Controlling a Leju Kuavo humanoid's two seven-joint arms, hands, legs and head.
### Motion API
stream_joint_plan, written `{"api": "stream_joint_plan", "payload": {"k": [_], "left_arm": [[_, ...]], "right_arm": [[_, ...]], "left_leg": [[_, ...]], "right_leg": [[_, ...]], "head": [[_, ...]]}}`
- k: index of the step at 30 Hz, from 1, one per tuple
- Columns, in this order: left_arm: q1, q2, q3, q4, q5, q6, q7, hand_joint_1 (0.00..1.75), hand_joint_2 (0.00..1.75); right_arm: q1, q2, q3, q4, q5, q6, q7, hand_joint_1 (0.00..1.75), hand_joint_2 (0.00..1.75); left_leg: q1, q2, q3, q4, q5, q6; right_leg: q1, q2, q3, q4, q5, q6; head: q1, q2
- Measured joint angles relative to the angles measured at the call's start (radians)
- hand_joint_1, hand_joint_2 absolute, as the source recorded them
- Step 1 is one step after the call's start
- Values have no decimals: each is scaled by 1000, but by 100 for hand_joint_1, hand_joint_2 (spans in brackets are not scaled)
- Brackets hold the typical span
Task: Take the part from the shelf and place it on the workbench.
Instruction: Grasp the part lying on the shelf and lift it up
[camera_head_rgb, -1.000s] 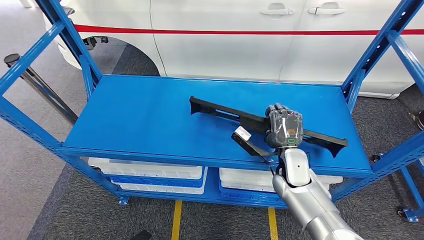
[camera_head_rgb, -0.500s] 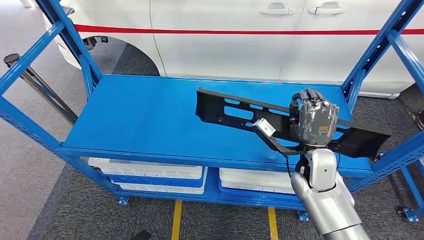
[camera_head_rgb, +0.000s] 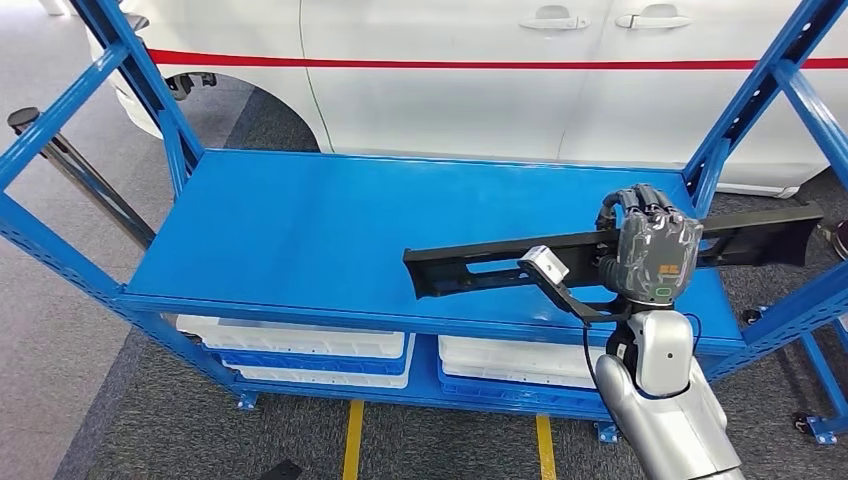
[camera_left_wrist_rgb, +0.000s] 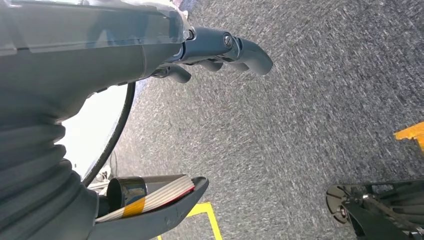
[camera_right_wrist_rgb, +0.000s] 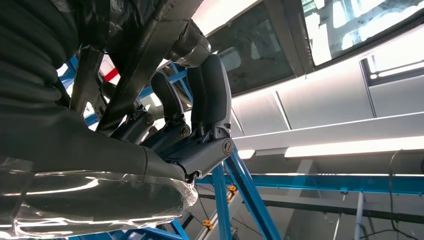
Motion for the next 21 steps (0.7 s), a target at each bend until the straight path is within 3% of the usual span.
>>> {"api": "stream_joint_plan", "payload": {"k": [10, 12, 14, 16, 17, 19, 21], "left_arm": [[0, 5, 1, 0, 1, 1, 1, 0, 175], [1, 7, 11, 0, 7, 5, 10, 0, 175], [2, 7, 24, 0, 15, 8, 21, 0, 175], [2, 7, 30, 0, 19, 9, 25, 0, 175], [2, 7, 33, 0, 21, 8, 26, 0, 175], [2, 5, 40, 0, 21, 7, 27, 0, 175], [2, 4, 44, 0, 22, 6, 27, 0, 175]], "right_arm": [[16, -4, -6, -36, -20, 8, -8, 175, 175], [30, -27, -19, -128, -83, 44, -29, 175, 175], [46, -54, -34, -236, -155, 83, -52, 175, 175], [59, -69, -42, -293, -196, 105, -64, 175, 175], [64, -77, -47, -323, -216, 119, -70, 175, 175], [67, -93, -58, -389, -253, 147, -80, 175, 175], [68, -109, -68, -451, -285, 173, -87, 175, 175]], "left_leg": [[-1, 0, -5, 11, -4, 10], [2, 9, -1, -11, 16, 28], [5, 23, 0, -31, 36, 44], [6, 26, -9, -21, 36, 43], [7, 26, -14, -14, 34, 42], [11, 26, -25, 4, 28, 32], [12, 23, -37, 21, 23, 16]], "right_leg": [[-3, 1, -1, 1, 1, 7], [0, -14, -21, 47, -37, 18], [1, -32, -70, 168, -111, 30], [-5, -36, -103, 260, -140, 37], [-8, -37, -96, 254, -126, 41], [-17, -37, -29, 137, -71, 51], [-14, -30, 24, 41, -40, 48]], "head": [[0, 0], [1, 0], [2, 0], [2, 0], [2, 0], [2, 0], [1, 0]]}}
